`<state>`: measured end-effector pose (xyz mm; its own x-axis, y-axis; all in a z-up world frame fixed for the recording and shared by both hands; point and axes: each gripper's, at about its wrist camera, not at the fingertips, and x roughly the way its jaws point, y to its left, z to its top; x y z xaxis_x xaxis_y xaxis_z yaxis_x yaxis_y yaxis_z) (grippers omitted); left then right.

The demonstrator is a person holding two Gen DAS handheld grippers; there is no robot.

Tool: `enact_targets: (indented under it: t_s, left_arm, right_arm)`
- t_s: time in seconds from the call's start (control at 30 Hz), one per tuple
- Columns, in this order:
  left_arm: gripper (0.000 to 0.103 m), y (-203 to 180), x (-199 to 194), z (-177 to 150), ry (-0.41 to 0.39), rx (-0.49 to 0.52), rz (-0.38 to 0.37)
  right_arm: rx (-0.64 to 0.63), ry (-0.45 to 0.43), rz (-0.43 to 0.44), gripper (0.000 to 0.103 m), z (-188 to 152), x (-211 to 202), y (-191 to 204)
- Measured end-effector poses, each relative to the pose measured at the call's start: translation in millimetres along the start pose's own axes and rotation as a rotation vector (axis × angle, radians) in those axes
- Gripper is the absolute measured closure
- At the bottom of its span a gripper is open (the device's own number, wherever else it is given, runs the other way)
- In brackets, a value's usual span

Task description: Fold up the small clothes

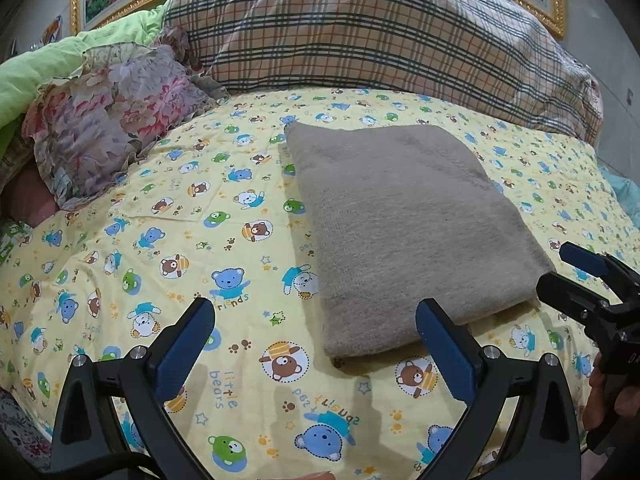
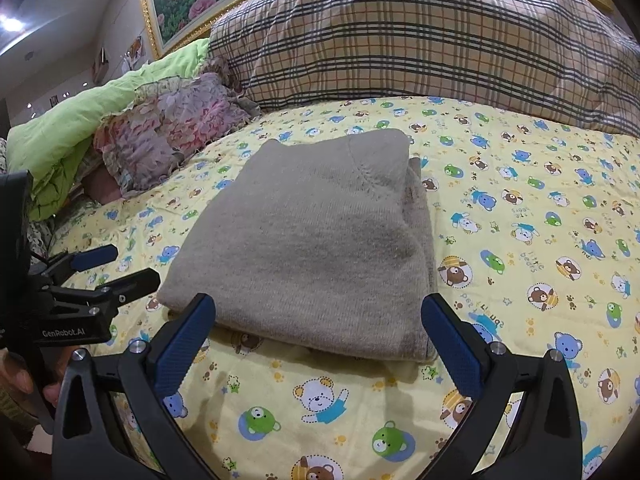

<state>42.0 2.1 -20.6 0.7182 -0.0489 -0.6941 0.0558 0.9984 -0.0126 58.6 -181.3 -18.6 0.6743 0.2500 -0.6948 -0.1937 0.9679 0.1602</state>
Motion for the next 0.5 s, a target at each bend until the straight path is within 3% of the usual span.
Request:
enact_targets:
  t_s: [0.5]
  left_arm:
    - [0.001,-1.6,6.9,-1.2,0.035,0.008,0.012]
  right_arm:
    - [0.0,0.023,0.01,0.0,2.0,4.4,-3.3]
